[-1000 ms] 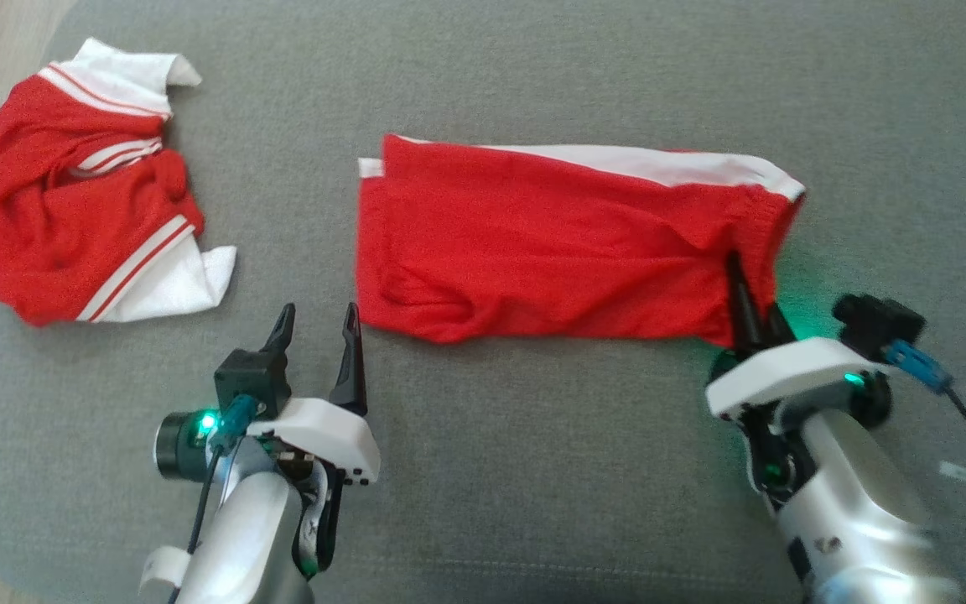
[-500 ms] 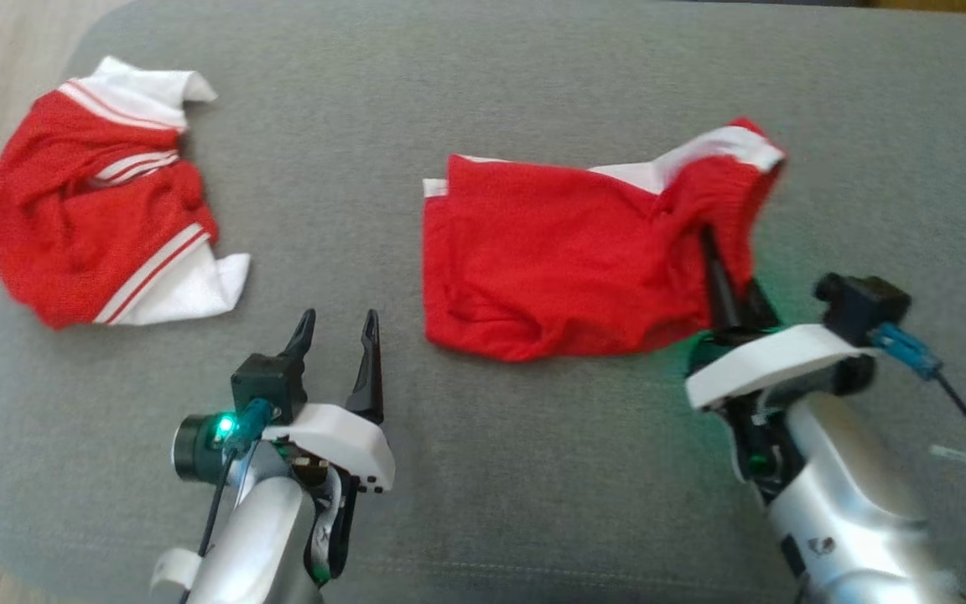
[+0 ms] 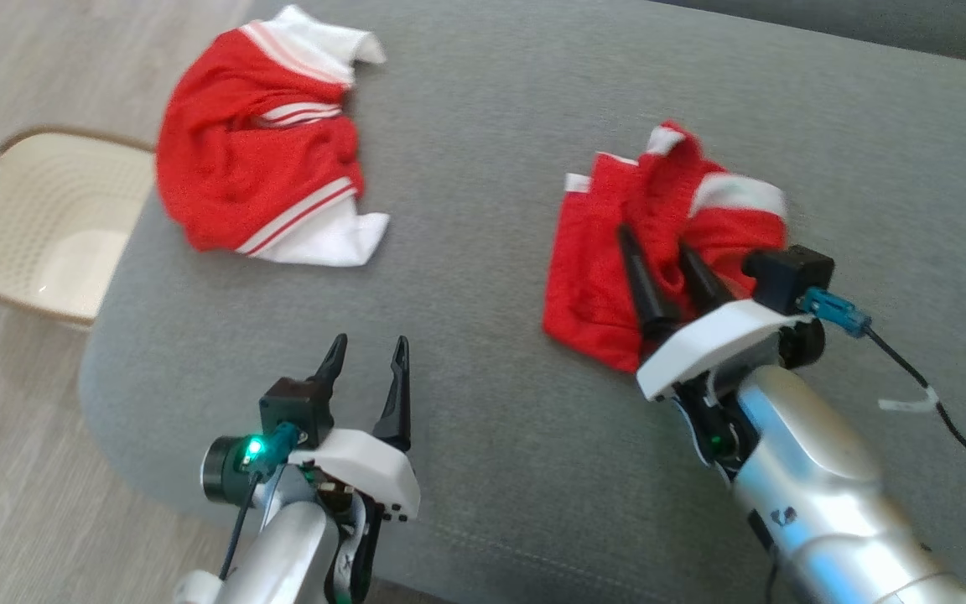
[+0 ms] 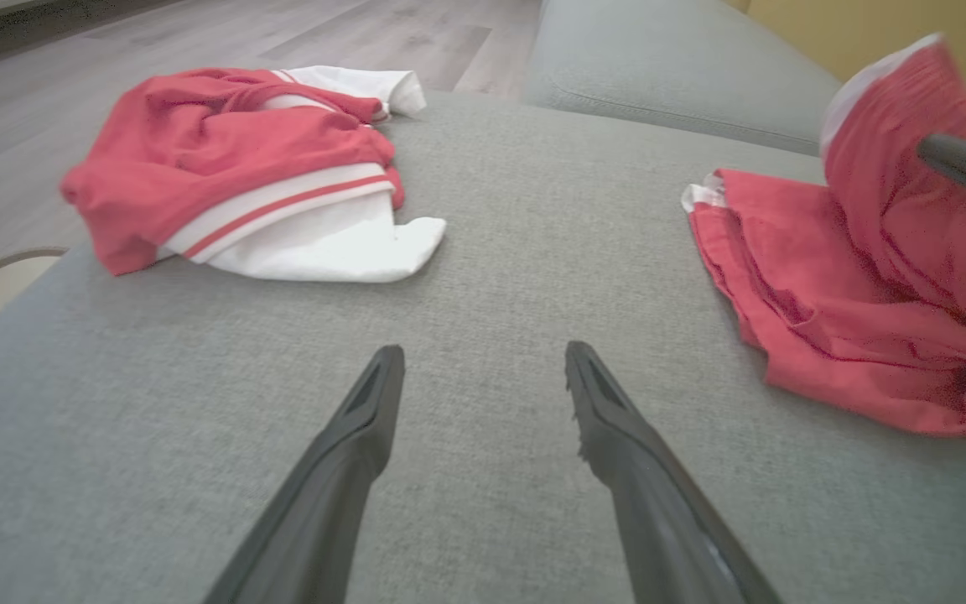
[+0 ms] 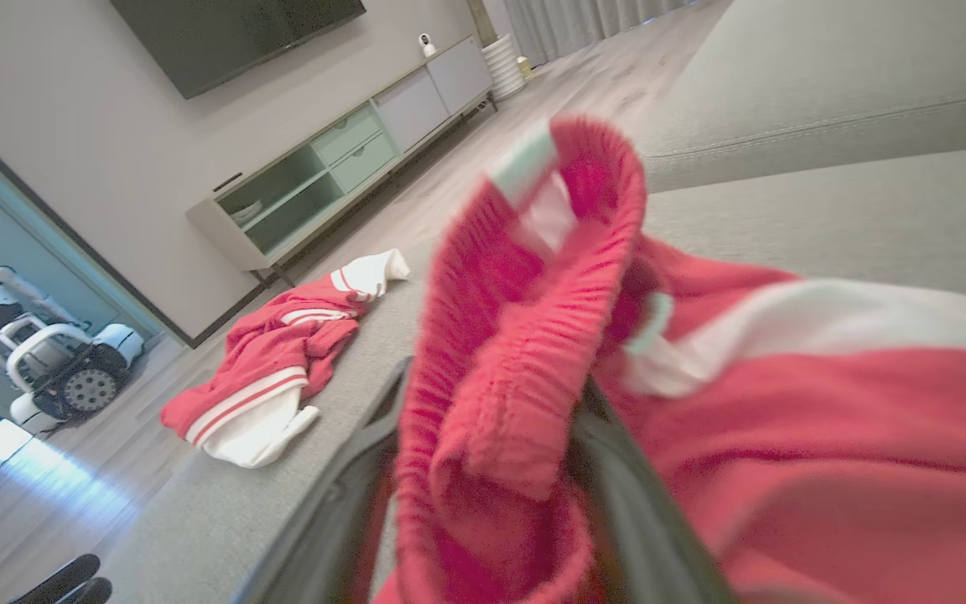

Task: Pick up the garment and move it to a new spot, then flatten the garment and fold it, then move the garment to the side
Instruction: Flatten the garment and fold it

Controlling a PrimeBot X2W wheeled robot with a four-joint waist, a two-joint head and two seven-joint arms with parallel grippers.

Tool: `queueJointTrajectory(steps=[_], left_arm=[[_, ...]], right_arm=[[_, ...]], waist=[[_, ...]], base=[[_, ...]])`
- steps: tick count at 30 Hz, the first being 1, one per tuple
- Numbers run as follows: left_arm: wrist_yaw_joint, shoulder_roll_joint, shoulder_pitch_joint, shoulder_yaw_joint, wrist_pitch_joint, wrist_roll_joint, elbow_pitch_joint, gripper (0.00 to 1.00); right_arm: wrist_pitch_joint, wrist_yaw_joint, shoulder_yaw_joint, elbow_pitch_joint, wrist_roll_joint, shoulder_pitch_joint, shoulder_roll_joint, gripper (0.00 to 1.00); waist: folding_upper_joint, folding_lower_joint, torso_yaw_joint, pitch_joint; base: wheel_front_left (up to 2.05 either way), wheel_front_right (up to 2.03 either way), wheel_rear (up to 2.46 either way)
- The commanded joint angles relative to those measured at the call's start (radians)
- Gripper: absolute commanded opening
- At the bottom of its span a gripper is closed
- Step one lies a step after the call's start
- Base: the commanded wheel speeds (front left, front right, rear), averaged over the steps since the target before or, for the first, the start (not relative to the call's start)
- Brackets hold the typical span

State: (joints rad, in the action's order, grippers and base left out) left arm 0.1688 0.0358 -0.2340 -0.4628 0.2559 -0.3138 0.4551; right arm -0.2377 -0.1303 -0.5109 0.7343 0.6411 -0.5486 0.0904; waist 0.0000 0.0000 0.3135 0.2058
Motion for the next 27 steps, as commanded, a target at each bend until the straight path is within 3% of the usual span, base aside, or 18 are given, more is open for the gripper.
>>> queueJointTrajectory(steps=[1, 8, 13, 19, 27], left_arm=[[0.013, 0.014, -0.015, 0.027, 0.006, -0.004, -0.038, 1.00], [0.024, 0.014, -0.013, 0.047, 0.006, 0.004, -0.050, 1.00], [0.027, 0.014, -0.024, 0.066, 0.006, 0.024, -0.061, 1.00], [0.031, 0.014, -0.030, 0.101, 0.006, 0.061, -0.071, 1.00], [0.025, 0.014, -0.014, 0.139, 0.006, 0.098, -0.072, 1.00]], right_arm=[[-0.014, 0.000, -0.021, -0.019, -0.003, -0.042, -0.033, 1.00], [-0.023, 0.000, -0.009, -0.030, 0.007, -0.042, -0.039, 1.00], [-0.024, 0.000, 0.139, -0.072, -0.090, -0.007, -0.034, 1.00], [-0.024, 0.000, 0.387, -0.153, -0.308, 0.094, -0.035, 1.00], [-0.024, 0.000, 0.524, -0.224, -0.443, 0.201, -0.040, 1.00]], waist=[[0.0000, 0.0000, 0.041, 0.003], [0.0000, 0.0000, 0.010, 0.007], [0.0000, 0.0000, -0.058, 0.009], [0.0000, 0.0000, -0.156, -0.001], [0.0000, 0.0000, -0.233, -0.022]], base=[[0.00, 0.00, 0.00], [0.00, 0.00, 0.00], [0.00, 0.00, 0.00], [0.00, 0.00, 0.00], [0.00, 0.00, 0.00]])
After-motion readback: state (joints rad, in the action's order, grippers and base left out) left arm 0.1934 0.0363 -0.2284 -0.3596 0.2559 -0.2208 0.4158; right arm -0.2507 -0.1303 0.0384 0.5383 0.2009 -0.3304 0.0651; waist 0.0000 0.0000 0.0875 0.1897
